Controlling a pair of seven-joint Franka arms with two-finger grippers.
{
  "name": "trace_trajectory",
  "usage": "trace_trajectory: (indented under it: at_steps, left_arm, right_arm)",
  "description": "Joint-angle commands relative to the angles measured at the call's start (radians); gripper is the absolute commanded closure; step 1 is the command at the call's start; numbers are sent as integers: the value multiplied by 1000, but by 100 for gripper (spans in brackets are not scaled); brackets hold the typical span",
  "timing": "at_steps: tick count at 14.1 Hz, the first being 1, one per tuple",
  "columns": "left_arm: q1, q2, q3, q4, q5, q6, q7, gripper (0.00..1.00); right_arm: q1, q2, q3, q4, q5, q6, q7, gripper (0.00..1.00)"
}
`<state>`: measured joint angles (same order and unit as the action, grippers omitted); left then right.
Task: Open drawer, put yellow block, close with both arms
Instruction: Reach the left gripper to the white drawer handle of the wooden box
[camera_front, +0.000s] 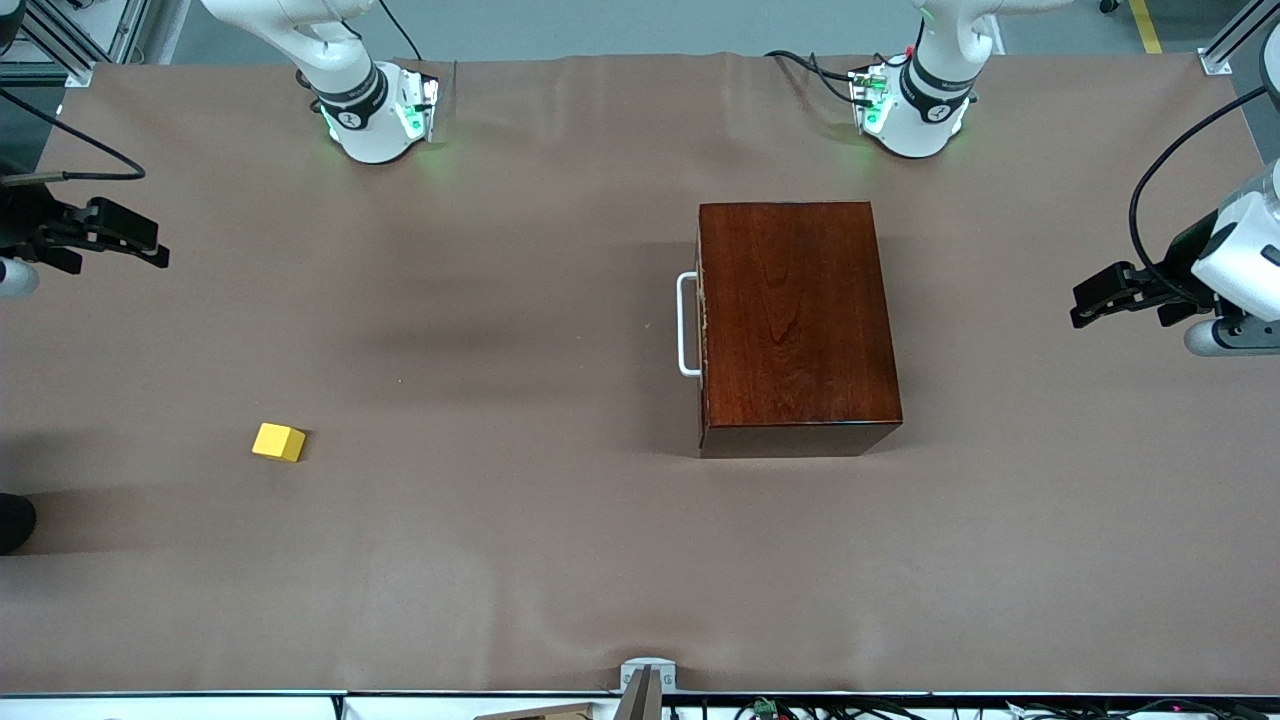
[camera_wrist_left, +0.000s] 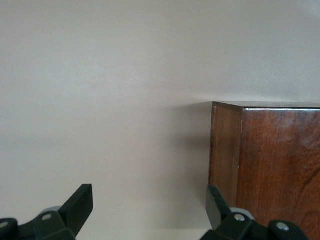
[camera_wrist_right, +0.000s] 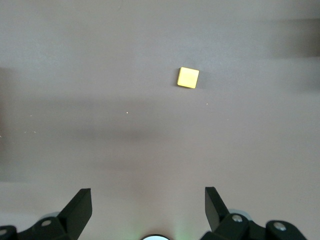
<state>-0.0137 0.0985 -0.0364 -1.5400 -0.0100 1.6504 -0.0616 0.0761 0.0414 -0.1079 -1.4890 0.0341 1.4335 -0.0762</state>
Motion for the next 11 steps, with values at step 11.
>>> trace_trajectory:
  at_steps: [11]
  left_arm:
    - [-31,-13,-109,18,-4,-12,-130,0]
  right_arm:
    - [-2,-3,1,9,6,-13,6,0]
